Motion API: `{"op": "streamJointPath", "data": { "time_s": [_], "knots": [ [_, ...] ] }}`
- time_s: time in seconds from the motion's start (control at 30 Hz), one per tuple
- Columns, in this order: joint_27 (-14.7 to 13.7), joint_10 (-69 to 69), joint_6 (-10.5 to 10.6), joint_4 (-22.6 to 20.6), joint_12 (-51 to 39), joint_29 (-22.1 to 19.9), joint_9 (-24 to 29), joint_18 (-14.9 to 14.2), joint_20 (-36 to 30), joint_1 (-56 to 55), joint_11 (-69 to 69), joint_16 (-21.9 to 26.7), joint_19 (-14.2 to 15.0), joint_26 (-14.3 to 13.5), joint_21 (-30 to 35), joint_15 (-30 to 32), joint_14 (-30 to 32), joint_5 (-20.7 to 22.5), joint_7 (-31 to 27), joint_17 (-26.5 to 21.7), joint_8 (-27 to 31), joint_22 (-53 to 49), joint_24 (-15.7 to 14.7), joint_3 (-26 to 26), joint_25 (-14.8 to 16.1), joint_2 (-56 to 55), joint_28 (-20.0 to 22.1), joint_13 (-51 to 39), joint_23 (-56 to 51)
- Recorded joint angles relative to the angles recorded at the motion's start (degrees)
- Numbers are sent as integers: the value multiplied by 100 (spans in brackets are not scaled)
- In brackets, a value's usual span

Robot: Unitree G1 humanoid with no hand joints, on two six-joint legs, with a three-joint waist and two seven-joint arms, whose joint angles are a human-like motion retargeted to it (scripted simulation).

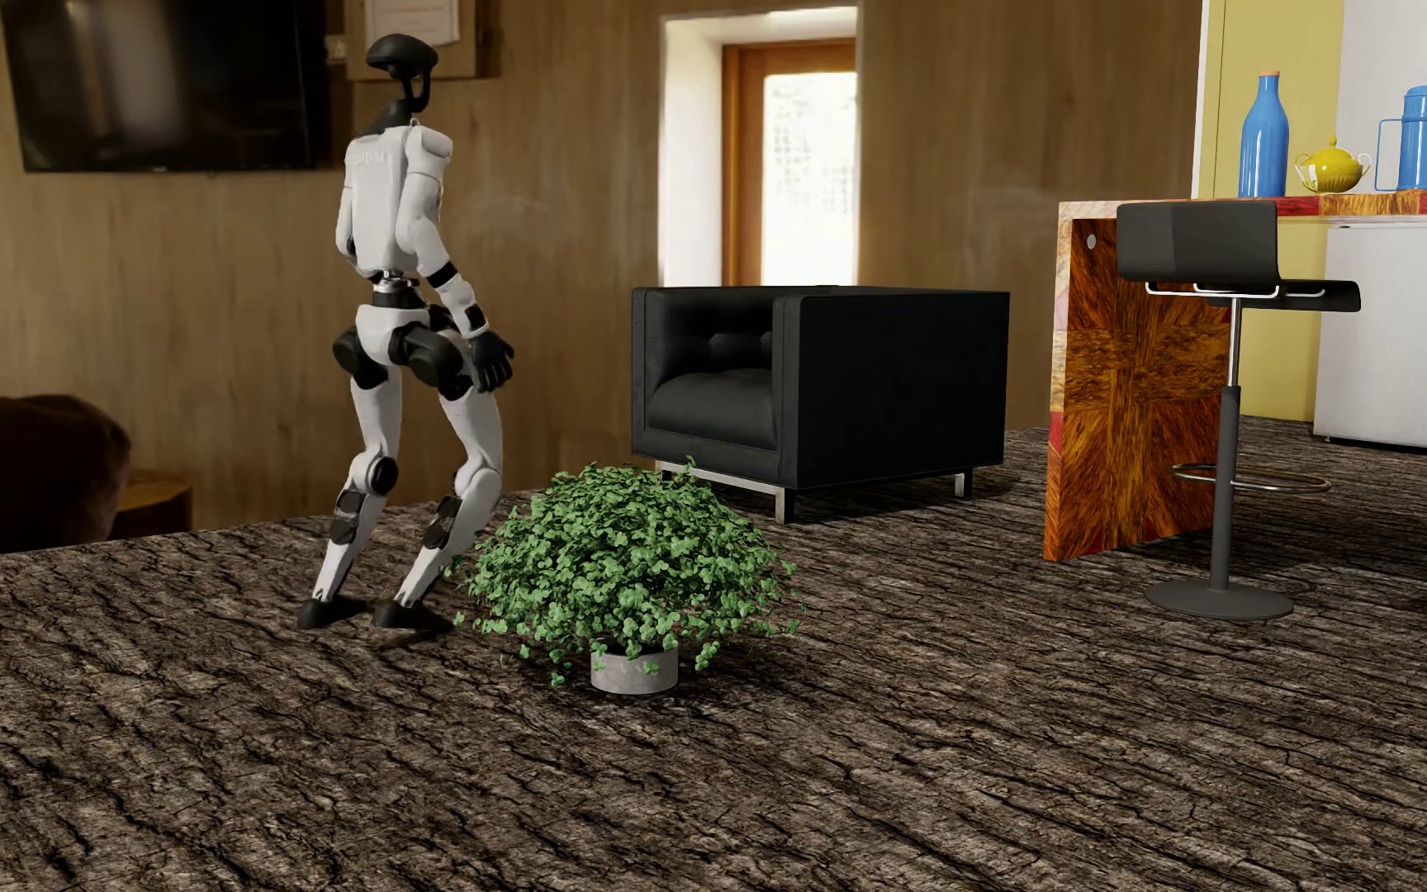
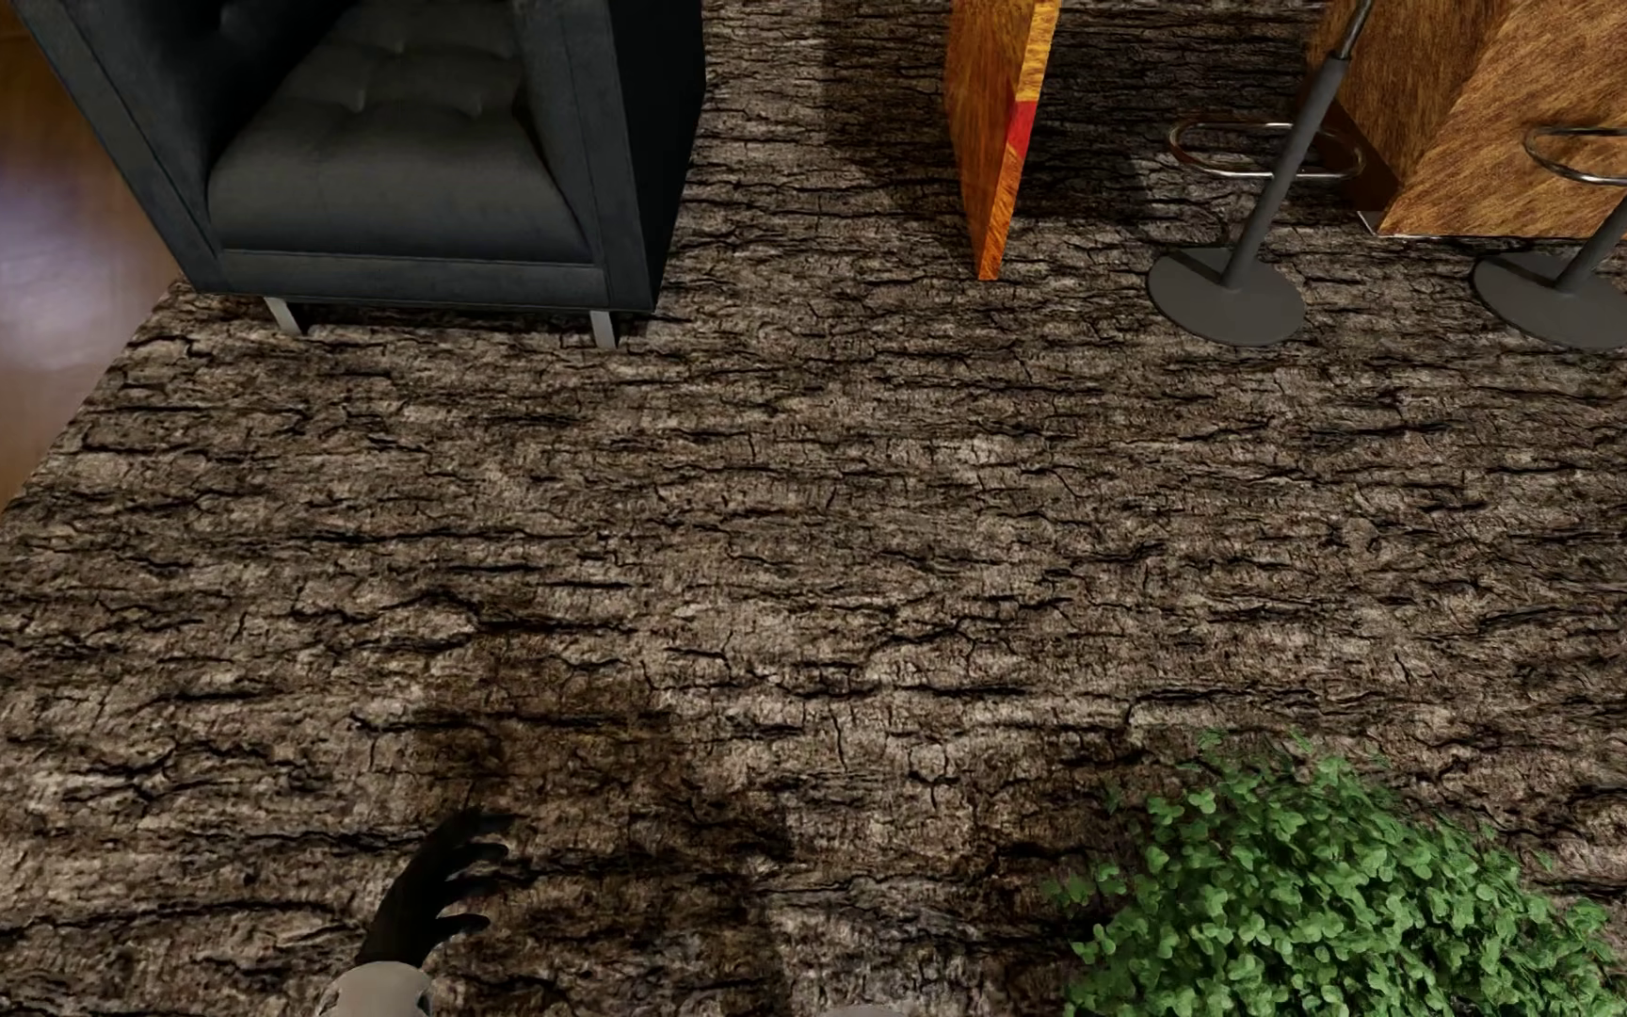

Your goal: Go around the plant

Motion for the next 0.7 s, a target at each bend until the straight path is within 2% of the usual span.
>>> {"op": "streamJointPath", "data": {
  "time_s": [0.03,0.07,0.1,0.13,0.17,0.2,0.23,0.27,0.3,0.33,0.37,0.4,0.43,0.47,0.5,0.53,0.57,0.63,0.67,0.7],
  "knots": [
    [135,598,-172,23,-476,-138,-55,-105,-159,-14,-792,-259,96,-48,164,-417,-28,-74,-39,-210,-11,-289,-106,-26,-85,5,123,299,211],
    [172,2002,-134,36,-747,-406,-79,-194,-127,-569,-861,-605,-24,-417,613,-755,720,60,-501,-522,65,88,-127,45,-218,198,122,446,858],
    [287,2611,31,-180,-451,-700,-10,-244,-223,-1094,-957,-545,-10,-749,555,-921,971,245,-956,-477,207,296,-110,257,-266,477,13,432,950],
    [380,2674,255,-312,-9,-981,71,-281,-146,-1640,-1147,-468,10,-867,379,-1036,837,433,-1173,-240,341,305,-54,548,-230,787,-136,354,755],
    [425,2115,425,-406,384,-1229,140,-302,47,-2088,-1277,-251,43,-794,212,-1244,509,505,-1123,-30,465,264,70,791,-206,1106,-309,343,221],
    [434,1228,615,-325,619,-1365,208,-312,323,-2242,-970,-56,59,-732,112,-1364,362,624,-1010,-42,597,452,191,853,-229,1207,-422,38,8],
    [351,1108,606,-309,762,-1364,234,-115,325,-2128,-164,285,-178,-655,36,-1152,759,639,-939,99,714,678,219,725,-229,1018,-455,-349,56],
    [170,1177,475,-285,688,-1169,244,496,296,-1901,797,447,-386,-487,219,-227,459,505,-720,85,661,721,171,493,-171,625,-354,-674,498],
    [28,938,299,-217,449,-835,252,242,342,-1496,1219,372,-343,-346,102,623,305,334,-478,33,546,541,92,343,-46,223,-135,-611,503],
    [-68,635,115,-168,184,-508,259,221,351,-1029,1201,323,-95,-287,-63,680,190,195,-275,-28,358,324,8,86,26,-83,76,-326,220],
    [-110,252,-41,-107,-135,-276,206,133,307,-545,900,202,141,-258,-155,170,88,102,-74,-128,238,66,-85,-205,-25,-383,237,-95,66],
    [-126,330,-143,-19,-373,-256,172,6,88,-251,84,-36,256,-370,-133,-176,59,52,-31,-91,155,-136,-145,-344,-220,-517,300,98,-43],
    [-225,1281,-238,23,-663,-369,127,-125,-116,-452,-913,-288,-49,-537,190,-35,446,-18,-196,-171,174,-99,-110,-223,-440,-478,257,237,306],
    [-319,2532,-69,-63,-786,-519,149,-171,-441,-1002,-924,-374,-55,-707,591,-267,1550,173,-697,-426,224,187,35,38,-598,-241,117,186,878],
    [-325,2875,191,-399,-447,-675,187,-147,-163,-1408,-1112,-496,-47,-788,408,-404,1469,357,-1042,-421,340,375,260,339,-647,95,-108,149,849],
    [-333,2824,433,-672,-26,-847,215,-98,39,-1788,-1329,-478,-32,-677,257,-525,978,506,-1136,-298,492,390,484,686,-633,450,-343,64,671],
    [-348,2421,661,-764,400,-982,180,-36,142,-2151,-1506,-269,-19,-459,226,-674,577,634,-1052,-157,639,349,644,999,-563,766,-561,-20,256],
    [-436,1127,1024,-752,1044,-1009,137,-12,364,-2359,-1374,-61,94,-188,330,-948,494,836,-852,-4,905,404,653,1176,-365,1248,-732,-687,116],
    [-426,662,1095,-614,997,-903,196,-22,379,-2142,-405,109,-168,-321,294,-657,1221,923,-698,-7,914,751,529,1147,-247,1060,-680,-965,59],
    [-413,755,847,-560,874,-702,232,553,373,-1884,513,280,-281,-398,319,127,890,647,-390,22,666,787,346,959,-150,627,-497,-1048,174]
  ]
}}
